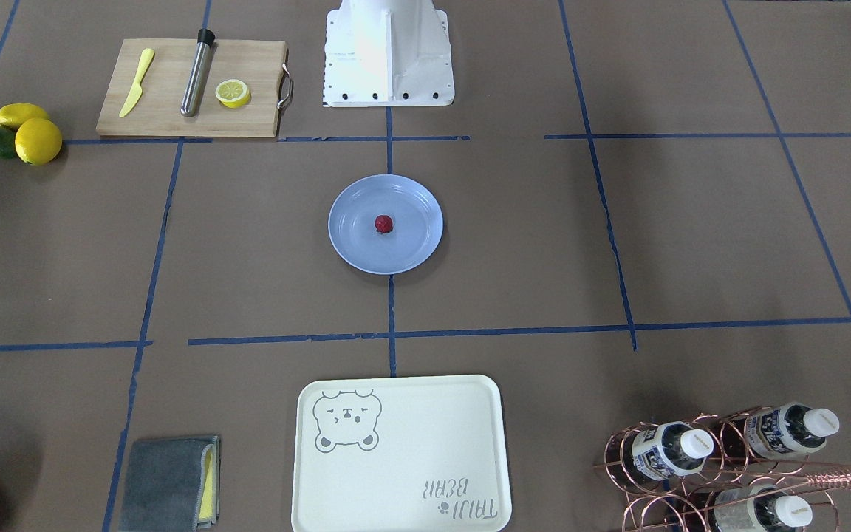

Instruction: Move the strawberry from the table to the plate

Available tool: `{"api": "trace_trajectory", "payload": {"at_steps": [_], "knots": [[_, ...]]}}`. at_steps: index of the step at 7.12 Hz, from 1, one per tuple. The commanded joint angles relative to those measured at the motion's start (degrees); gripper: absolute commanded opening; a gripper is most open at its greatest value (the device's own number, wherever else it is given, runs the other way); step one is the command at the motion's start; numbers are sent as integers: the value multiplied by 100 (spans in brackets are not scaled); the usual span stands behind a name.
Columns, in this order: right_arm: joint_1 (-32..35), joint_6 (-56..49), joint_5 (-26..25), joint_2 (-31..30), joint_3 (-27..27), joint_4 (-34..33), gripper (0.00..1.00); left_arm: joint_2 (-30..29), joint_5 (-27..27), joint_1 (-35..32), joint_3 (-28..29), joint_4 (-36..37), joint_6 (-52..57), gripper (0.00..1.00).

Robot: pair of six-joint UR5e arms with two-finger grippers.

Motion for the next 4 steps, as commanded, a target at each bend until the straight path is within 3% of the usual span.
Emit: {"api": "trace_trajectory", "payload": {"at_steps": [1, 3, 4], "knots": [[23, -223, -60, -3, 19, -95, 100, 79, 14, -31, -88, 80, 9, 100], [-4, -609, -95, -47, -243, -113, 100, -17, 14, -146, -221, 639, 69, 100], [-4, -610, -391, -99, -254, -87, 100, 61, -39, -329, -221, 652, 679, 100]]}}
